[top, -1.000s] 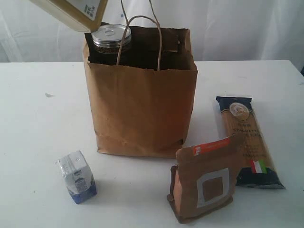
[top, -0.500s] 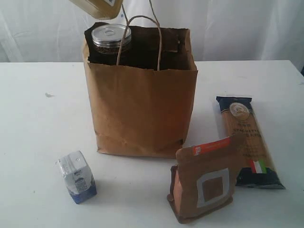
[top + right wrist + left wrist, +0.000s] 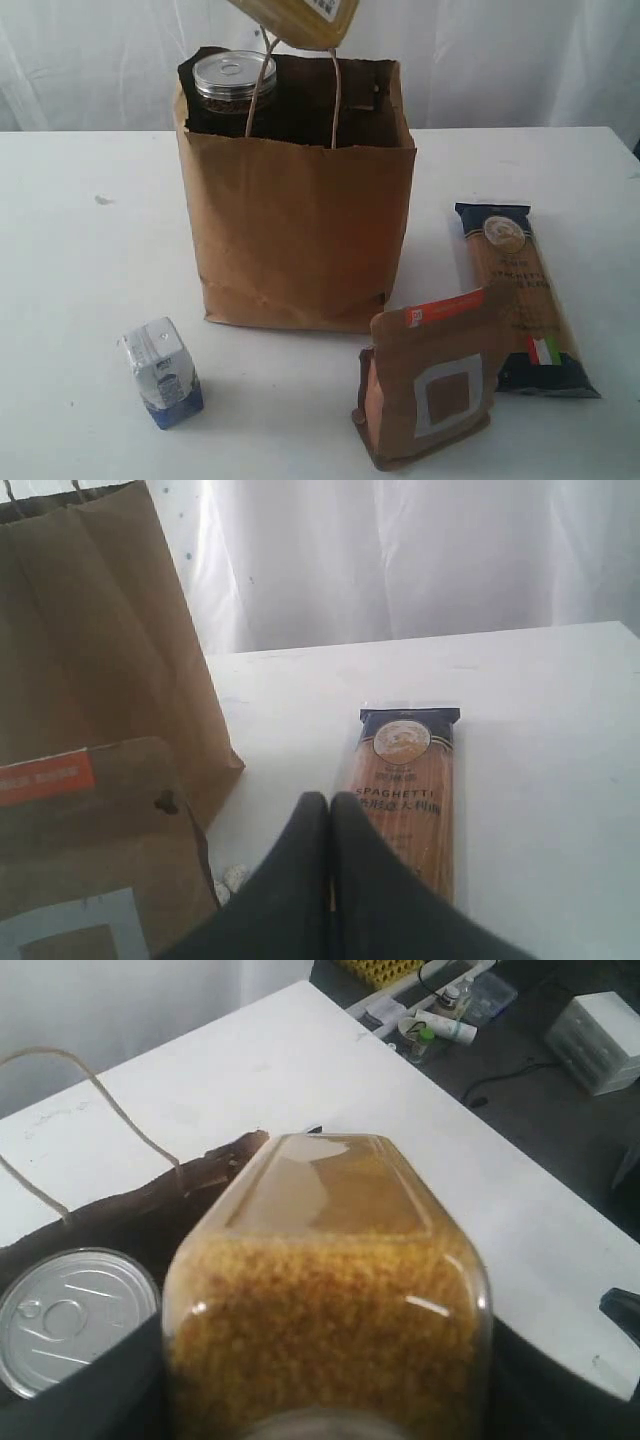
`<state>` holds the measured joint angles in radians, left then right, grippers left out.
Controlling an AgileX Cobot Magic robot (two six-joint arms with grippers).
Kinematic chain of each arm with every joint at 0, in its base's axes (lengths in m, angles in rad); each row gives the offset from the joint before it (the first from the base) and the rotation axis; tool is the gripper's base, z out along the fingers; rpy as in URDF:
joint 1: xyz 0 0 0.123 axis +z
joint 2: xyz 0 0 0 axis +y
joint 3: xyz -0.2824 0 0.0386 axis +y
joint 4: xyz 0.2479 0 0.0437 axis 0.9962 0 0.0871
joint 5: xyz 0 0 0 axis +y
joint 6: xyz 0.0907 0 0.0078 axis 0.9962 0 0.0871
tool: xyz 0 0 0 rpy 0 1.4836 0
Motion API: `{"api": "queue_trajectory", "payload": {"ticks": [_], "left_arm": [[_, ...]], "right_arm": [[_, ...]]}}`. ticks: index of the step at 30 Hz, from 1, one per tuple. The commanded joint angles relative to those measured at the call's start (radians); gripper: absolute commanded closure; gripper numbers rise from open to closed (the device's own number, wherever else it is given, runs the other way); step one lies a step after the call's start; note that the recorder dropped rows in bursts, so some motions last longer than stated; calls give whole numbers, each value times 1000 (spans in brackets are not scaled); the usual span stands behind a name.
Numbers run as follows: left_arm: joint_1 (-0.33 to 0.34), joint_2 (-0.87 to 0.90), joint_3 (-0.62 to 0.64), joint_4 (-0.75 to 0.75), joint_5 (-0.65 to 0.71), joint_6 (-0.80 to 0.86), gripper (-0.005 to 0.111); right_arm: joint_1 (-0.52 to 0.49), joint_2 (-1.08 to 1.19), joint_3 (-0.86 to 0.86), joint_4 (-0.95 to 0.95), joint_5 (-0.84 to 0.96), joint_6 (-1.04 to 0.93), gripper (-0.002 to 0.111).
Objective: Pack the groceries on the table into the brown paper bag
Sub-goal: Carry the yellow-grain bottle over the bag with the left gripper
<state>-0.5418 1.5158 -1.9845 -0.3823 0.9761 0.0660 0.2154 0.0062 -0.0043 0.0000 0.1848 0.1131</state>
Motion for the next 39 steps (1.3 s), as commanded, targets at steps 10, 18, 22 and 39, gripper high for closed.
{"api": "queue_trajectory", "payload": {"ticks": [10, 18, 22, 39], "left_arm": [[-89, 37, -18, 1, -94, -66, 107], [-89, 89, -18, 117, -92, -179, 107], [-89, 107, -18, 167, -75, -212, 107], [-129, 147, -116, 249, 22, -250, 107]], "right_arm": [[-6, -6, 4, 0, -7, -4, 108], [-6, -6, 4, 0, -7, -4, 108], [-6, -6, 4, 0, -7, 23, 108], [-6, -6, 4, 0, -7, 23, 108]]}}
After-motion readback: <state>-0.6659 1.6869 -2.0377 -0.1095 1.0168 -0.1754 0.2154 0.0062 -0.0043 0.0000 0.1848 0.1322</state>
